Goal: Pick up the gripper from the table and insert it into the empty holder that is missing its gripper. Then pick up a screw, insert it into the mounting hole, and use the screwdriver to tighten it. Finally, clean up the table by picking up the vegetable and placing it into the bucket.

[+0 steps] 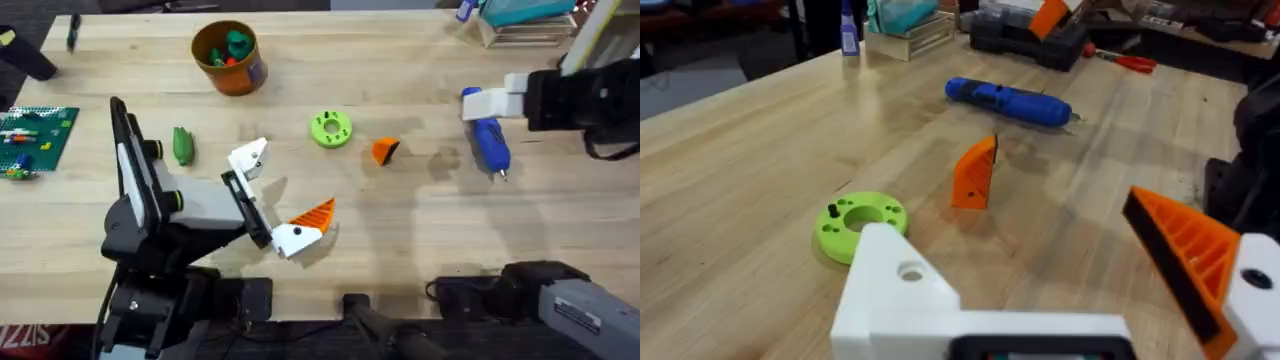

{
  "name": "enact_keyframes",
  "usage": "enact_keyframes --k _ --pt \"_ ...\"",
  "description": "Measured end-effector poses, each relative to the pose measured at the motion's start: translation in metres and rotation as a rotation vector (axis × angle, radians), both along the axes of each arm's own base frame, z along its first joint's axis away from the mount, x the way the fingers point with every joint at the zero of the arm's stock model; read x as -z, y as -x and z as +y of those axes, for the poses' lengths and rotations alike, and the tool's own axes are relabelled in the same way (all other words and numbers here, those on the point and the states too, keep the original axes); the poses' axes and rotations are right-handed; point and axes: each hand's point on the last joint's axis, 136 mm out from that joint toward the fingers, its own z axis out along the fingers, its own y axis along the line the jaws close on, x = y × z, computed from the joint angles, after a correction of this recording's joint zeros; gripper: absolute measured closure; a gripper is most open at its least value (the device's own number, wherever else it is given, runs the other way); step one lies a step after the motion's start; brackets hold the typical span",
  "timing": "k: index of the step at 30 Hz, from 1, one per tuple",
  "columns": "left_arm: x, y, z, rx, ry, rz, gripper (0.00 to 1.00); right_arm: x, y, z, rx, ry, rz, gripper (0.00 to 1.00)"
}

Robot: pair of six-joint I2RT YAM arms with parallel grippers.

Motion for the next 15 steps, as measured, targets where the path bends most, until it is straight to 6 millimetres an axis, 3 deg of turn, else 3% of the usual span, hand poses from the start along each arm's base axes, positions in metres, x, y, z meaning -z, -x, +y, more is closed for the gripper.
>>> enact_keyframes --k 8,12,13,15 --pt "-0.001 0.000 0.000 0.000 0.001 -0.007 0.016 0.023 0.001 0.056 -0.203 -0.038 0.095 0.008" --pt "-0.007 0.002 0.000 -0.001 0.005 -0.043 0.016 0.032 0.004 0.091 -0.330 -0.036 0.118 0.008" --pt "-0.007 0.002 0.000 -0.003 0.005 -0.043 0.016 0.038 0.009 0.111 -0.403 -0.034 0.135 0.008" --pt "-0.007 0.002 0.000 -0.003 0.005 -0.044 0.015 0.042 0.010 0.122 -0.442 -0.031 0.142 0.008"
